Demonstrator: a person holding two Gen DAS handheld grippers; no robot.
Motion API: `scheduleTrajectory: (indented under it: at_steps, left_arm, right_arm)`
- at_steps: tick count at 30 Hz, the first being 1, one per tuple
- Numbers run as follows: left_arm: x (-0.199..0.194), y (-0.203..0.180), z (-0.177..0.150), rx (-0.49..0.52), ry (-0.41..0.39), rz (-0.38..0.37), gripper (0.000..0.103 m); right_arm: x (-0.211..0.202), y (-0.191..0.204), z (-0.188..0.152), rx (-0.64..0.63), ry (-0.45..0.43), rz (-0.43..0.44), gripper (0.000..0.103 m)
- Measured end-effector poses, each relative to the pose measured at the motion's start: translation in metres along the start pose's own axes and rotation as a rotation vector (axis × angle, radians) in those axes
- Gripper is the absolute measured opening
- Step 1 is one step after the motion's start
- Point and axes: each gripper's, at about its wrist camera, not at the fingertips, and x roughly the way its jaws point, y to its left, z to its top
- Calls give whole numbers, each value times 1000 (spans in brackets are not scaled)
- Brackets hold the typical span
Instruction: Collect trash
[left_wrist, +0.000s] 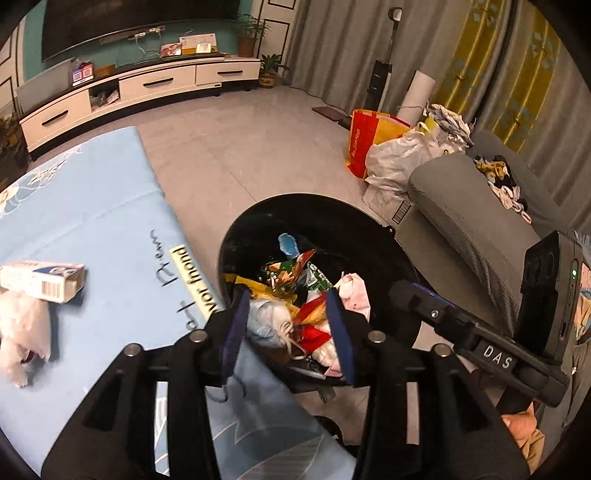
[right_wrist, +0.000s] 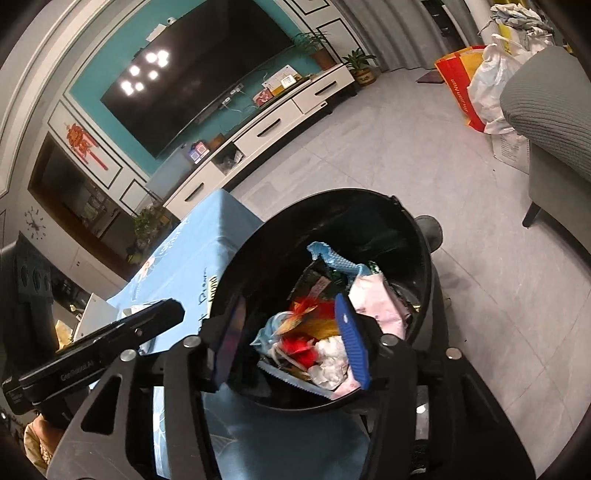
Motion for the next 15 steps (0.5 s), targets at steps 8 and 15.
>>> scheduleTrajectory:
  at_steps: [8,15]
  left_arm:
    - [-57,47,-40,-106,-55,44,71]
    - [-121,119,-87,-295,-130,149,77]
  right_arm:
    - [-1,38,-10,-71,44,55,59]
    - [8,88,-28,-196,121,93,59]
